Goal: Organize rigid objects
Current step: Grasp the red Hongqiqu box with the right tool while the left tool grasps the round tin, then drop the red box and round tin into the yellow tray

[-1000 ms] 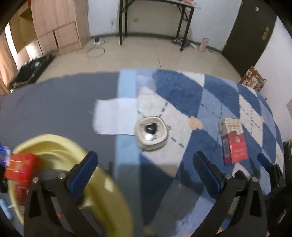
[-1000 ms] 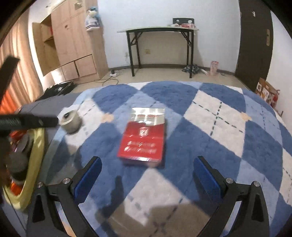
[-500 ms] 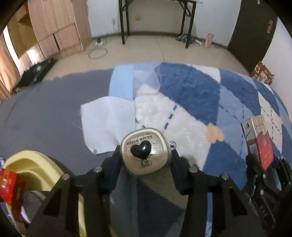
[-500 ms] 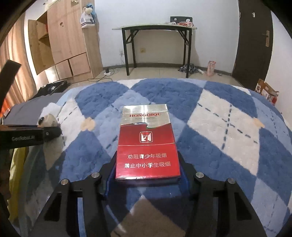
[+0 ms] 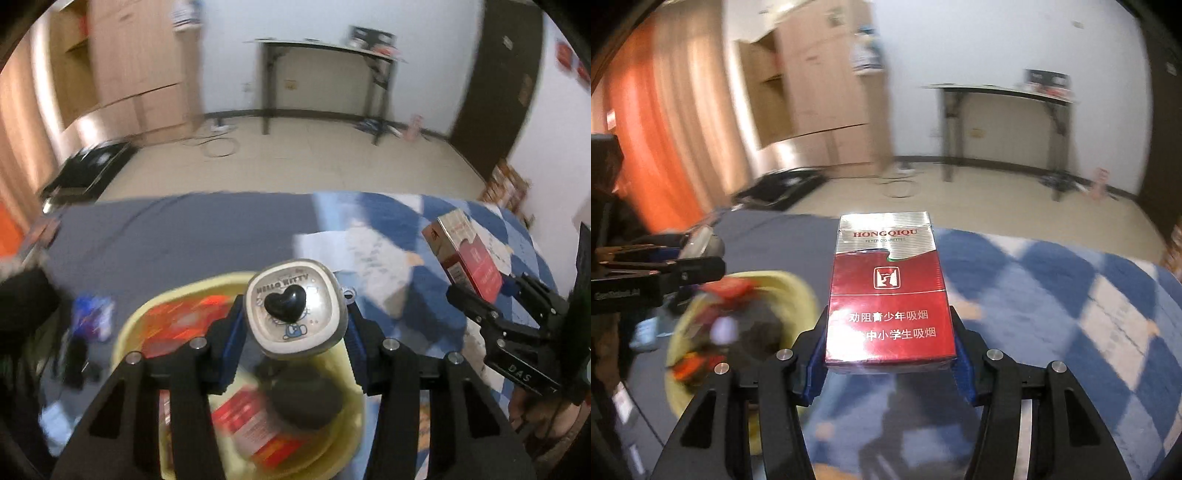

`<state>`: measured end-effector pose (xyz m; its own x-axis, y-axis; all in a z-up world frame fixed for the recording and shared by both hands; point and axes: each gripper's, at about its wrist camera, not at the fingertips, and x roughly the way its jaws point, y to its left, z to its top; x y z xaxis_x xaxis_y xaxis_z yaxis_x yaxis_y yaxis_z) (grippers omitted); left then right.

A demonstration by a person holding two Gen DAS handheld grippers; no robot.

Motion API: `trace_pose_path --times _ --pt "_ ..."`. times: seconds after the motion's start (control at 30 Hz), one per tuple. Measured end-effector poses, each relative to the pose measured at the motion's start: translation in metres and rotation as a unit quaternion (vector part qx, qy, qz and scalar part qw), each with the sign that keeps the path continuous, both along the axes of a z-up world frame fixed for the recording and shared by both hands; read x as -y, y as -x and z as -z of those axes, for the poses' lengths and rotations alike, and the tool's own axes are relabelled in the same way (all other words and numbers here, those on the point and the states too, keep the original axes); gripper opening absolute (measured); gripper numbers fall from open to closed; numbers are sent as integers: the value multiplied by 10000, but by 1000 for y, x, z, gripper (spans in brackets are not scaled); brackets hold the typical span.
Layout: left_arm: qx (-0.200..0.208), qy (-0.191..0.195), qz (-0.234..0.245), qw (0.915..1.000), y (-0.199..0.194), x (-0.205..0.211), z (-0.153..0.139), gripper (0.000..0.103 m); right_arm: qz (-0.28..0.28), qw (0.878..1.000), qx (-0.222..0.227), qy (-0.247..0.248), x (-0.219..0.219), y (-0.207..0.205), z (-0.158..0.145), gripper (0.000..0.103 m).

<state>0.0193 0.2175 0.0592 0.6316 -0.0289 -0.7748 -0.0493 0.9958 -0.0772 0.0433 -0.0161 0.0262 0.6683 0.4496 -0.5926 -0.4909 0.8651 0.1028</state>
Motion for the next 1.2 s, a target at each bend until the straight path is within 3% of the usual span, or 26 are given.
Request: trace_pose_path --times 0.2,0.37,0.63,0.97,1.0,1.13,1.2 --pt "-225 9 -554 9982 44 -61 30 51 -1127 9926 -69 453 -79 37 9 55" --pt "-467 230 -651 9965 39 -81 68 51 -1652 9806 -132 1043 -134 40 34 55" --pt "-583 558 -678 9944 25 -94 100 51 -1514 9793 -251 1318 -168 4 55 55" --pt "-446 715 -829 9930 27 -104 103 52 -1720 9731 -268 1509 -186 3 59 56" --pt "-438 703 -859 9929 29 -105 102 53 -1746 9726 -277 1511 -187 3 60 58" --pt "-207 757 -930 9926 43 -106 95 84 -1725 9759 -337 1289 -177 5 60 80" --pt "-53 826 -1017 9914 51 -109 90 92 -1707 9781 -343 1141 -169 8 59 88"
